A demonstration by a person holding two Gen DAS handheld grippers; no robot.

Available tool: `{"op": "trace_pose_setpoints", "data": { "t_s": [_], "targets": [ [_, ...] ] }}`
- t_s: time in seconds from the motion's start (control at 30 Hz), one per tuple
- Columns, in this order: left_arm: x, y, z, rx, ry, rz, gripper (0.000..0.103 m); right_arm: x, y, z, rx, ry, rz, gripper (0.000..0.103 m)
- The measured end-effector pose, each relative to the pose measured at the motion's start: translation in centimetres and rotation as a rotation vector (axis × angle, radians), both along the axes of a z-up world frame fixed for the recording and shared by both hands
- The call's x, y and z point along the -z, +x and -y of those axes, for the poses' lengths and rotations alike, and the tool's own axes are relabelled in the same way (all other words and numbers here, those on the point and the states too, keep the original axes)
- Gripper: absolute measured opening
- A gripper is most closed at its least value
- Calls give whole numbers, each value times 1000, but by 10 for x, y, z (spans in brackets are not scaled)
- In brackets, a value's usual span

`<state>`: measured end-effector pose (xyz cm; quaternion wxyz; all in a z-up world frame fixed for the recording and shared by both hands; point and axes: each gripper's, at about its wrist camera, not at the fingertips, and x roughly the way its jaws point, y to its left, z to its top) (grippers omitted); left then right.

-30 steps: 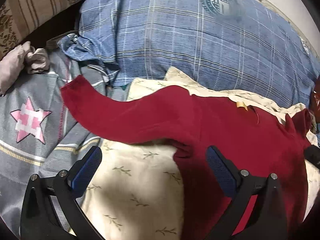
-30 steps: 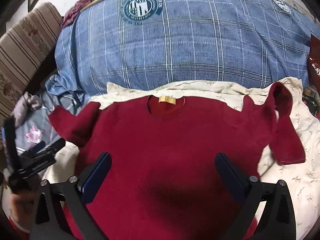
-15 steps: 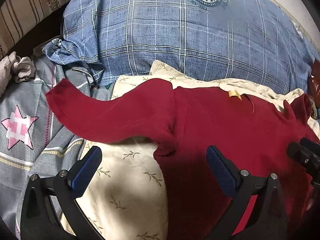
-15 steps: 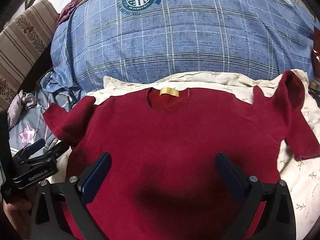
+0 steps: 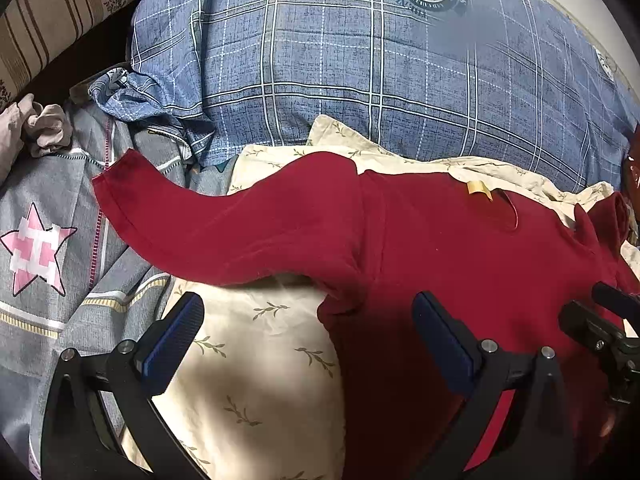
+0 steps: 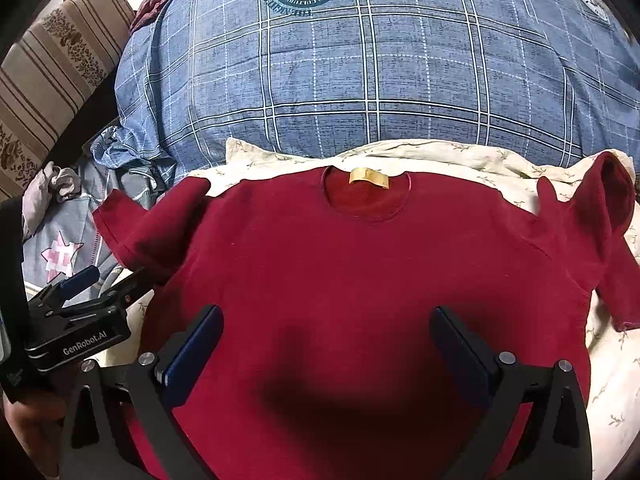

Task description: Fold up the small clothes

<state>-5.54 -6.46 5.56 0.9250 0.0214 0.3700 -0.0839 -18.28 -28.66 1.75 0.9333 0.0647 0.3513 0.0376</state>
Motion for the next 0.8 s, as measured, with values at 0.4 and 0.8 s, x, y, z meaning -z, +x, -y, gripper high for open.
{"op": "trace_pose_setpoints", "data": {
  "t_s": [0.4,0.8],
  "targets": [
    [0,5,-6,-12,-11,-2,103,3,5,-4,-4,-18,-12,103],
    [1,7,-9,-19,-7,-5,103,5,11,-11,-16,-28,-14,103]
  ]
}}
